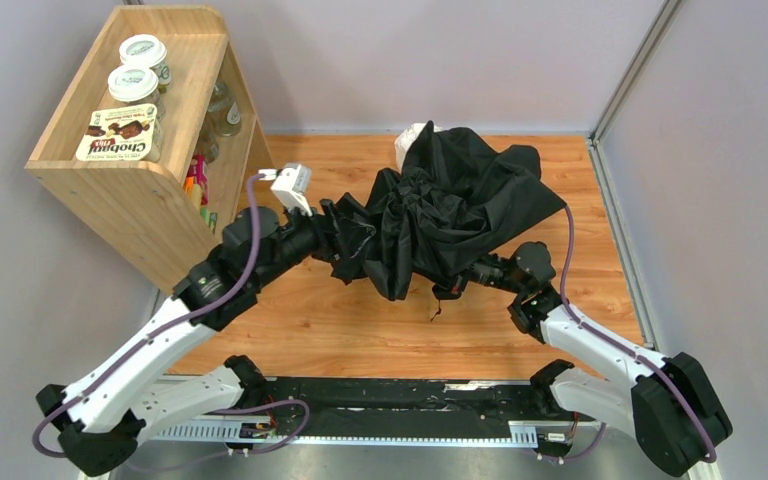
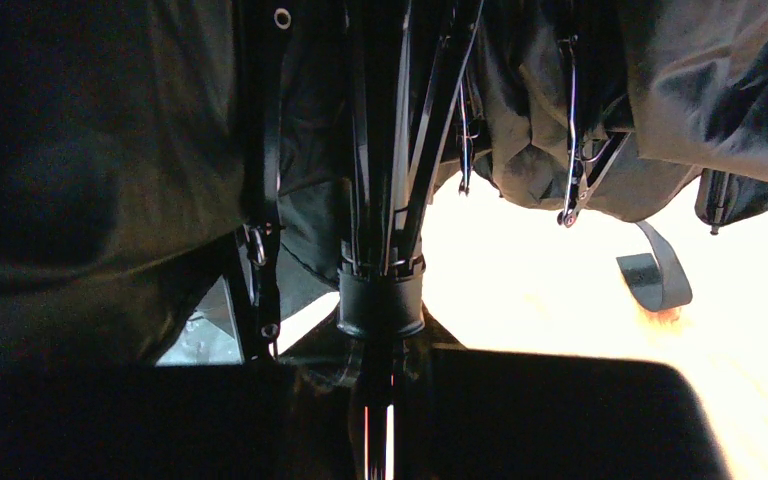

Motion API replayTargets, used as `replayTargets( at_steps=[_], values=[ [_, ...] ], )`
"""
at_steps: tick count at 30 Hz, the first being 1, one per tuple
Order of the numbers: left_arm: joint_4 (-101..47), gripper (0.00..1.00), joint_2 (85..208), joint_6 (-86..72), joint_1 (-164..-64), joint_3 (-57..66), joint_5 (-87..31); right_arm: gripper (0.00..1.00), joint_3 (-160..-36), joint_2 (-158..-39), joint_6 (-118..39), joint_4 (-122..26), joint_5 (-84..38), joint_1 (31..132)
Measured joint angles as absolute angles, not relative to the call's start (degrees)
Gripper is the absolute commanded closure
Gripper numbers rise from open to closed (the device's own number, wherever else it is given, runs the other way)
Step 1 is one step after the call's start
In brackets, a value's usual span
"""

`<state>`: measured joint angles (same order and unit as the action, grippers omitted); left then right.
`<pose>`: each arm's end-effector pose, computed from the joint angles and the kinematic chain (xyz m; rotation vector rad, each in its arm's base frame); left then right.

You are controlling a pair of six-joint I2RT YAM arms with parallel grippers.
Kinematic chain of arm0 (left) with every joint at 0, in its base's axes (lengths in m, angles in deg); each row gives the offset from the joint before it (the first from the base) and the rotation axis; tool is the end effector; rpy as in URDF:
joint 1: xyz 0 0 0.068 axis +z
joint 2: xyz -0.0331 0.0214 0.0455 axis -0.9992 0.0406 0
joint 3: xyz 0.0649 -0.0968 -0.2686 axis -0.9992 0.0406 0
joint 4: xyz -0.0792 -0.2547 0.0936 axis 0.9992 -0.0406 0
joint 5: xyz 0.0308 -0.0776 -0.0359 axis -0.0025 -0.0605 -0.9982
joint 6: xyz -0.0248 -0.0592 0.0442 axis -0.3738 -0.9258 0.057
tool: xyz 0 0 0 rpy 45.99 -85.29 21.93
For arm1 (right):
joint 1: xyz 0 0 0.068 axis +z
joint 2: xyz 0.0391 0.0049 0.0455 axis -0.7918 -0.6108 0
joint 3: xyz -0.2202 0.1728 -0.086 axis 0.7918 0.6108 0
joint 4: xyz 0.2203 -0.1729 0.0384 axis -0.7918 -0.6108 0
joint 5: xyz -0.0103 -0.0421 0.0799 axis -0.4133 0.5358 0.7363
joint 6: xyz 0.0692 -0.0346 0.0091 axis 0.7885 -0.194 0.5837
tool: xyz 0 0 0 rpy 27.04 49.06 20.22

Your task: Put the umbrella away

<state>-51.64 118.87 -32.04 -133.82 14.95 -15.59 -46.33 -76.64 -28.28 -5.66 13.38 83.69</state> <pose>0.1523 -0.1517 0.4249 0.0976 1.8310 -0.9875 0.1884 0.1687 0.2679 -0.8306 1.3904 1.2324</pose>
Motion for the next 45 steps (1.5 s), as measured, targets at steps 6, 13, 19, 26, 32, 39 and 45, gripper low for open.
replayTargets(
  at_steps=[6,13,19,26,32,39,45],
  values=[
    [-37.6,0.26,123.3,-35.6,-131.1,22.8,-24.8,1.0,-46.8,-76.7,-28.2,-5.7,13.7,83.7],
    [-20.3,0.26,125.7,-36.2,-131.1,23.9,-36.8,1.0,-47.4,-76.7,-28.2,-5.6,13.9,83.7],
    [-14.7,0.26,126.2,-35.5,-131.1,23.8,-41.4,1.0,-48.1,-76.8,-28.2,-5.2,14.1,83.7],
    [-20.5,0.25,130.0,-34.6,-131.6,18.6,-36.2,1.0,-50.0,-76.8,-29.5,-9.2,12.0,84.0],
    [-21.8,0.25,132.0,-34.3,-133.6,17.7,-29.3,1.0,-51.8,-76.8,-32.8,-15.1,7.6,86.5],
    [-21.2,0.3,133.4,-34.6,-133.5,17.3,-30.5,1.0,-53.0,-77.2,-35.7,-19.1,7.2,86.7],
    [-22.1,0.28,134.7,-36.6,-131.9,16.4,-33.6,1.0,-53.7,-77.1,-36.7,-21.6,8.3,86.7]
  ],
)
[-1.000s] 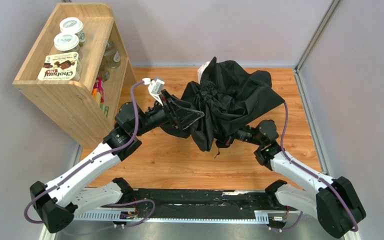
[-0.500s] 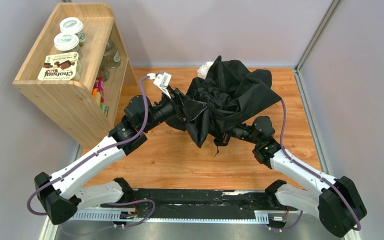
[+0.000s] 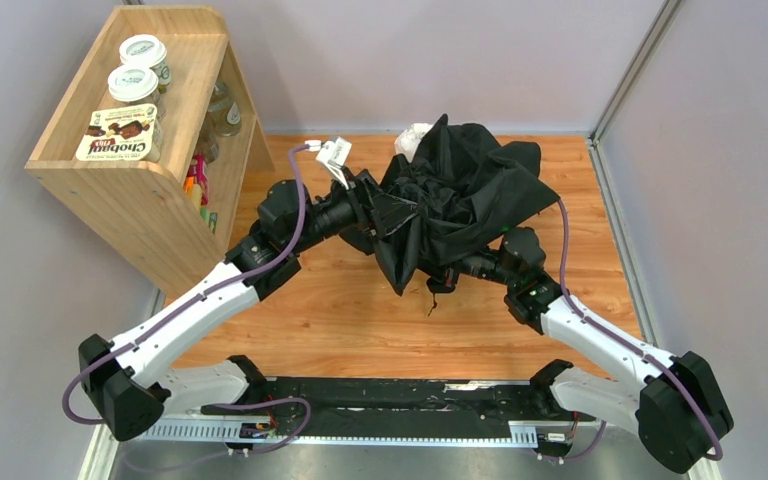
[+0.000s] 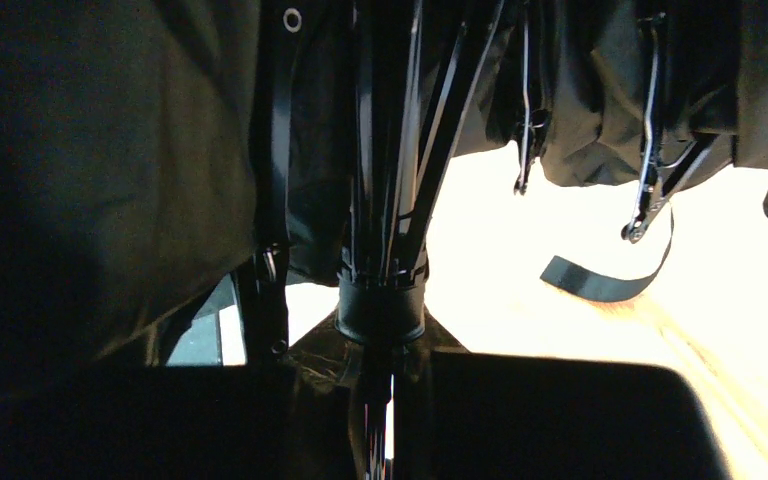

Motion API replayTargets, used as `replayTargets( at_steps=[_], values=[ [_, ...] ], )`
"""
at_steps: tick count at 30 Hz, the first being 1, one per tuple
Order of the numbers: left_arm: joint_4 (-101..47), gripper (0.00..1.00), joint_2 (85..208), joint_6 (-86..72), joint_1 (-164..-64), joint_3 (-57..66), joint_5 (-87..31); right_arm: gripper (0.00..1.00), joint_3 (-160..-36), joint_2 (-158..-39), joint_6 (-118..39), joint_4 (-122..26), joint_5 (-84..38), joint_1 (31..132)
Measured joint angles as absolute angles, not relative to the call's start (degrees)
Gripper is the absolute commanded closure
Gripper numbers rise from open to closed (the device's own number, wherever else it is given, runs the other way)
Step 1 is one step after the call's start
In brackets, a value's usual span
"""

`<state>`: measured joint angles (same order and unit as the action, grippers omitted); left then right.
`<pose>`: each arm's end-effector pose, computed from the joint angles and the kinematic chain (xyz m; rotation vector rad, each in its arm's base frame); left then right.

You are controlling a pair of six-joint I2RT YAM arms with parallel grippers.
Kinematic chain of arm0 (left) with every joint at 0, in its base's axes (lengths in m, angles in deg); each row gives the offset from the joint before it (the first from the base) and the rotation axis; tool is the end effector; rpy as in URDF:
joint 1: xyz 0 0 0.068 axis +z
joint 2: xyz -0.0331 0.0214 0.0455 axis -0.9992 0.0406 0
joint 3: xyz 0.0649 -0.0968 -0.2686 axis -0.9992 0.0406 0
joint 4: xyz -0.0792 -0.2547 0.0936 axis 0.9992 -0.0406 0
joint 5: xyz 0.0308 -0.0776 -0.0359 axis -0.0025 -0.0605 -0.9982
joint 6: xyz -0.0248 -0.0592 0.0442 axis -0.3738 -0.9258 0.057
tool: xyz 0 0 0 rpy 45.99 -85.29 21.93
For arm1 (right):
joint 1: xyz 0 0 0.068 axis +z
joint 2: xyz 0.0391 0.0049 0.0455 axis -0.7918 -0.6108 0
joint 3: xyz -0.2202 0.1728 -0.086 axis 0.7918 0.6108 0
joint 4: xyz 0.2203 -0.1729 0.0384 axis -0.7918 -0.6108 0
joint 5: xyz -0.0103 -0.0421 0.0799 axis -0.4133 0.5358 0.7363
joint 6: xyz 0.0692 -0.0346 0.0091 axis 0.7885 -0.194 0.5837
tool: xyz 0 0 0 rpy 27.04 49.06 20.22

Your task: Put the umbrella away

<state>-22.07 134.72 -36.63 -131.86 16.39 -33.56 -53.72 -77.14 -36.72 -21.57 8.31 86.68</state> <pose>0.2073 -0.2238 0.4200 0.2594 1.6595 -1.3471 0.1961 0.1844 0.2810 -0.8866 1.4811 1.1207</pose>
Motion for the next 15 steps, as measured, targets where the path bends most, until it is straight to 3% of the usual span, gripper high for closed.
replayTargets(
  at_steps=[9,15],
  values=[
    [-12.8,0.27,135.8,-39.0,-129.9,18.4,-43.2,1.0,-54.2,-77.1,-36.9,-22.2,10.2,86.6],
    [-12.8,0.27,134.3,-38.9,-130.1,18.9,-42.0,1.0,-55.6,-77.1,-37.8,-23.3,10.8,86.9]
  ],
)
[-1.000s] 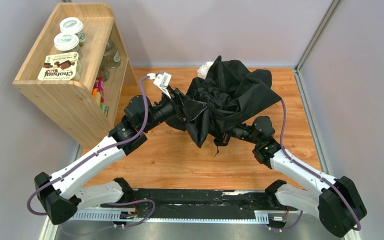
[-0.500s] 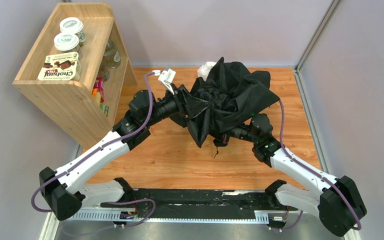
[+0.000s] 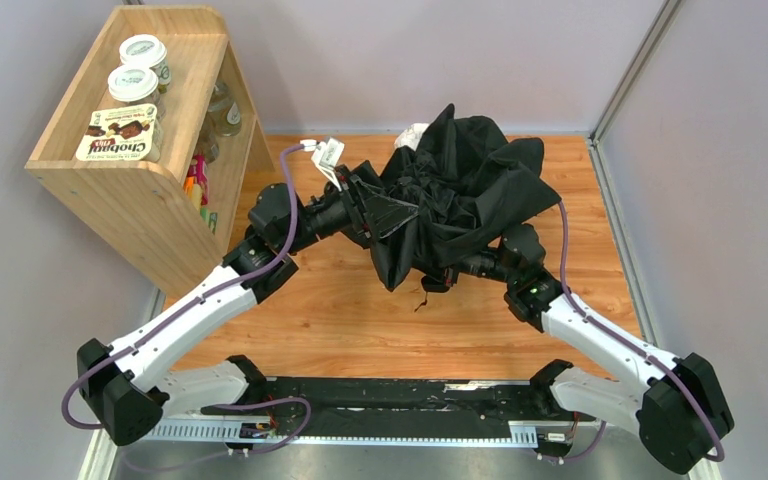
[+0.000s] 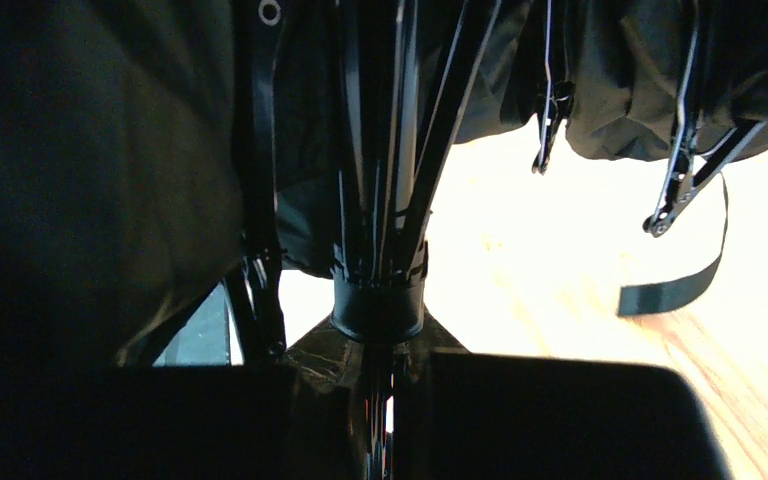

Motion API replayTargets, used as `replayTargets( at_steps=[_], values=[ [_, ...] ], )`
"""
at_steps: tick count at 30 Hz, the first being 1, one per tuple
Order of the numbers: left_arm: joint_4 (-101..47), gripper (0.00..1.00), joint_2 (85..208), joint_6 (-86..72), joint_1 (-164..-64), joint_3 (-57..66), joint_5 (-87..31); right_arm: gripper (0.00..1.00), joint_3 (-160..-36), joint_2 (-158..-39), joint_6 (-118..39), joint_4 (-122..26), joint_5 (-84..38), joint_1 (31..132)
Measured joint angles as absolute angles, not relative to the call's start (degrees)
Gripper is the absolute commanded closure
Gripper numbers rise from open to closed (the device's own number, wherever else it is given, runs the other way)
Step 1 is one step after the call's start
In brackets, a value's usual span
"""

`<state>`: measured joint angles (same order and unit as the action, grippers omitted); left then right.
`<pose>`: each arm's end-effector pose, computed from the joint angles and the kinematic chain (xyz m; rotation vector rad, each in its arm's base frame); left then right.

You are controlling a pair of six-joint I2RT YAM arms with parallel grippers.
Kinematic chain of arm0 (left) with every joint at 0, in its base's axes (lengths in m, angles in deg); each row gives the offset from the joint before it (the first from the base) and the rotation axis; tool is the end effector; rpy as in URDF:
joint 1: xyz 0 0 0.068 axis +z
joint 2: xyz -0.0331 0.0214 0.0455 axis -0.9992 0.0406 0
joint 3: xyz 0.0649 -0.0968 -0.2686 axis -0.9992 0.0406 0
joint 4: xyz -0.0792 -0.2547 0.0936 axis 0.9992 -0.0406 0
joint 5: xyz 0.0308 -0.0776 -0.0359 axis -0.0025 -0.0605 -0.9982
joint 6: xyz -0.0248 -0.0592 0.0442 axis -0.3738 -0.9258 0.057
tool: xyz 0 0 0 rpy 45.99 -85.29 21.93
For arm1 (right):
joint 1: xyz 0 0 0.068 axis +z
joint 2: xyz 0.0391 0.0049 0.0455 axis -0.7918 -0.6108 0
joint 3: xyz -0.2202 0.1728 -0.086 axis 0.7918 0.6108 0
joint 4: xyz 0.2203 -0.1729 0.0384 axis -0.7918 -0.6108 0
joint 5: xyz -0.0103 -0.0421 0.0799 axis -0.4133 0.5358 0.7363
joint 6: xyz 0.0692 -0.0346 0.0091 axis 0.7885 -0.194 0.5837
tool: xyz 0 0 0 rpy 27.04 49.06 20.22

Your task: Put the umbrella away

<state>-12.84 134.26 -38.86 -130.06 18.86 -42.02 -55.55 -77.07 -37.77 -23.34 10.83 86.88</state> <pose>0.2036 -0.2201 0.4262 0.3525 1.5404 -1.4827 0.1943 0.1870 0.2900 -0.9360 1.4529 1.1433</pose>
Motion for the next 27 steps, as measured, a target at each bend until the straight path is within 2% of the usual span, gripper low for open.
replayTargets(
  at_steps=[5,11,14,18,23,27],
  values=[
    [-19.2,0.27,134.2,-38.2,-131.7,17.0,-35.3,1.0,-56.3,-76.5,-39.9,-27.7,8.4,87.4],
    [-19.9,0.27,136.1,-35.1,-134.3,15.6,-29.5,1.0,-58.3,-76.5,-42.8,-33.0,5.4,88.5],
    [-21.8,0.34,137.5,-34.6,-134.7,13.6,-27.3,1.0,-59.8,-76.8,-43.6,-35.5,4.6,88.6],
    [-25.9,0.25,139.2,-34.6,-134.9,9.9,-25.5,1.0,-61.0,-76.8,-44.0,-37.3,3.4,88.8],
    [-28.4,0.25,140.2,-36.7,-133.9,8.0,-27.2,1.0,-62.2,-76.8,-44.5,-39.7,3.2,89.4],
    [-20.9,0.26,140.4,-38.5,-132.0,11.4,-33.7,1.0,-63.1,-76.8,-44.7,-41.1,3.6,90.1]
  ],
)
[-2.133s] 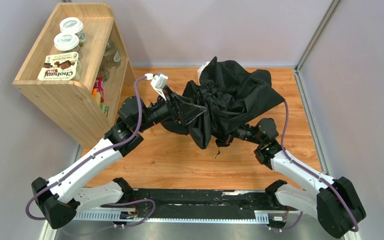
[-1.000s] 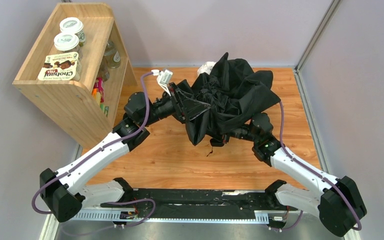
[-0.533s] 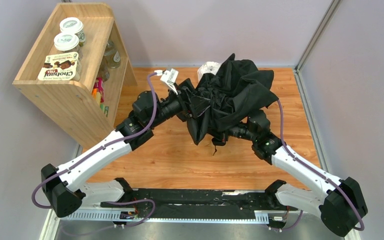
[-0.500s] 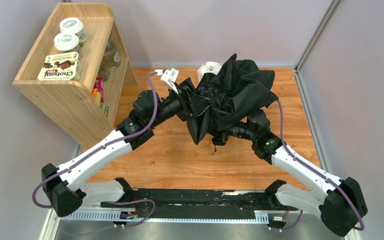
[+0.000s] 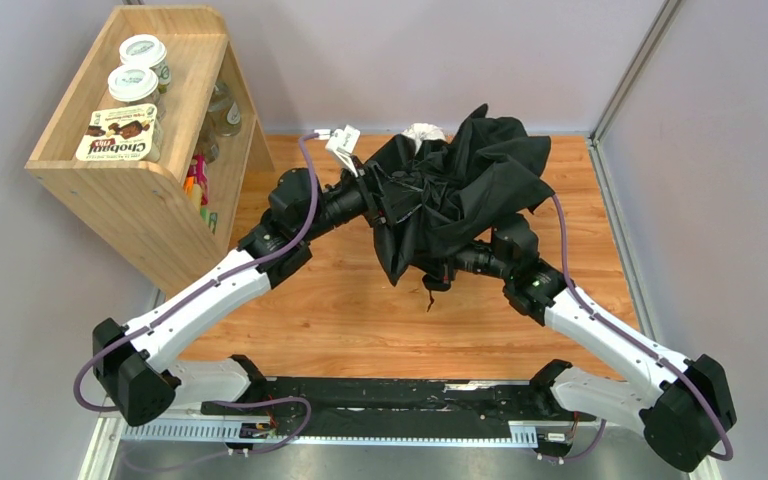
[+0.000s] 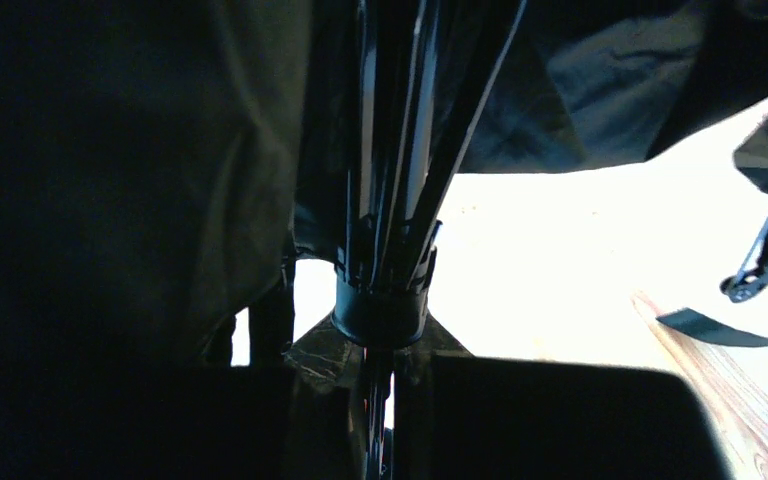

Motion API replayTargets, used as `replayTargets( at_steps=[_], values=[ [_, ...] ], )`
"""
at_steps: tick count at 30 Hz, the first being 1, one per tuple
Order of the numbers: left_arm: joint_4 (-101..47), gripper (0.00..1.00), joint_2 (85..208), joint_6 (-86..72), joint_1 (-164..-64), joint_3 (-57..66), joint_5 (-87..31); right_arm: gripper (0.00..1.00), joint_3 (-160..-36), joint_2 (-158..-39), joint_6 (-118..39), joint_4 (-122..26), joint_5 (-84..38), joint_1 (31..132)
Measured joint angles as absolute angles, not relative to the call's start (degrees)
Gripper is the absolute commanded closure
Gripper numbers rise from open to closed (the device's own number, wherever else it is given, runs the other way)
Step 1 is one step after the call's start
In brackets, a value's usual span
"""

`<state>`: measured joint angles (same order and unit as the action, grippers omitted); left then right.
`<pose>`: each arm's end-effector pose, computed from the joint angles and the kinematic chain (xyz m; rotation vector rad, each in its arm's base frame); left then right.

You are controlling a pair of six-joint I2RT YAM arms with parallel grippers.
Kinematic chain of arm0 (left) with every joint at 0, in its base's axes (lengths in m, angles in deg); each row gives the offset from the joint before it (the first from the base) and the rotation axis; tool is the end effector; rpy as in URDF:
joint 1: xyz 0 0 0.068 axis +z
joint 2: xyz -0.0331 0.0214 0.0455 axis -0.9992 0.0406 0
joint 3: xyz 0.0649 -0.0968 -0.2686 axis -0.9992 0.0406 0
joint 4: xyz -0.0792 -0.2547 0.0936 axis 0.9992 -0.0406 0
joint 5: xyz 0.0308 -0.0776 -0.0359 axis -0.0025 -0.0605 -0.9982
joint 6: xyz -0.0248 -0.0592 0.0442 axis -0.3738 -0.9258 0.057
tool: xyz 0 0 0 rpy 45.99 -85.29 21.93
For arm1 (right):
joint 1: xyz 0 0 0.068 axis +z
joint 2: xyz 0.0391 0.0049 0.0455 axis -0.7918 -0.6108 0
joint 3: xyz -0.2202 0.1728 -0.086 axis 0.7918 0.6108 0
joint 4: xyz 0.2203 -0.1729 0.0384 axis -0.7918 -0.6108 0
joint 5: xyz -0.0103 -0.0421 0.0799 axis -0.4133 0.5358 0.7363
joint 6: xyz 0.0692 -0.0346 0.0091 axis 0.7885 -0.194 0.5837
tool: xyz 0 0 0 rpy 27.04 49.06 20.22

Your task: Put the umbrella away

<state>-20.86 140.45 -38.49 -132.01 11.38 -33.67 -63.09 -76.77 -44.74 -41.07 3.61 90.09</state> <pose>0.2256 -0.2430 0.4289 0.2379 1.6612 -1.3773 0.1933 0.1968 0.3039 -0.9836 1.5818 1.0130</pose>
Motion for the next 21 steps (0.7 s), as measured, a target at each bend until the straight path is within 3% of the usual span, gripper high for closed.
replayTargets(
  at_steps=[3,4,5,6,11,14,15,17,21],
  values=[
    [-18.0,0.38,141.0,-38.7,-131.1,12.3,-36.2,1.0,-63.3,-76.8,-44.8,-41.2,3.7,90.5],
    [-17.8,0.52,141.1,-38.6,-131.1,12.3,-36.3,1.0,-63.4,-76.7,-44.8,-41.4,3.7,90.6],
    [-17.7,0.58,141.1,-38.6,-131.0,12.3,-36.4,1.0,-63.5,-76.7,-45.0,-41.5,3.7,90.7],
    [-17.6,0.7,141.2,-38.4,-131.0,12.3,-36.5,1.0,-63.7,-76.7,-45.2,-41.7,3.7,91.0],
    [-15.1,0.97,141.8,-35.5,-130.9,12.3,-37.3,1.0,-64.7,-76.6,-44.1,-43.5,3.0,91.3],
    [-14.2,1.0,141.9,-35.0,-130.8,12.4,-37.7,0.99,-64.7,-76.0,-43.5,-43.8,2.0,91.4],
    [-13.8,1.0,141.8,-35.0,-130.8,12.5,-37.7,0.88,-64.7,-75.8,-43.4,-43.9,1.7,91.4],
    [-13.2,1.0,141.2,-35.0,-130.8,13.2,-37.6,0.5,-64.4,-75.2,-42.9,-43.5,0.6,92.0],
    [-13.8,1.0,139.7,-33.8,-131.1,14.4,-36.6,0.16,-61.2,-73.6,-40.7,-41.4,0.2,95.6]
  ],
)
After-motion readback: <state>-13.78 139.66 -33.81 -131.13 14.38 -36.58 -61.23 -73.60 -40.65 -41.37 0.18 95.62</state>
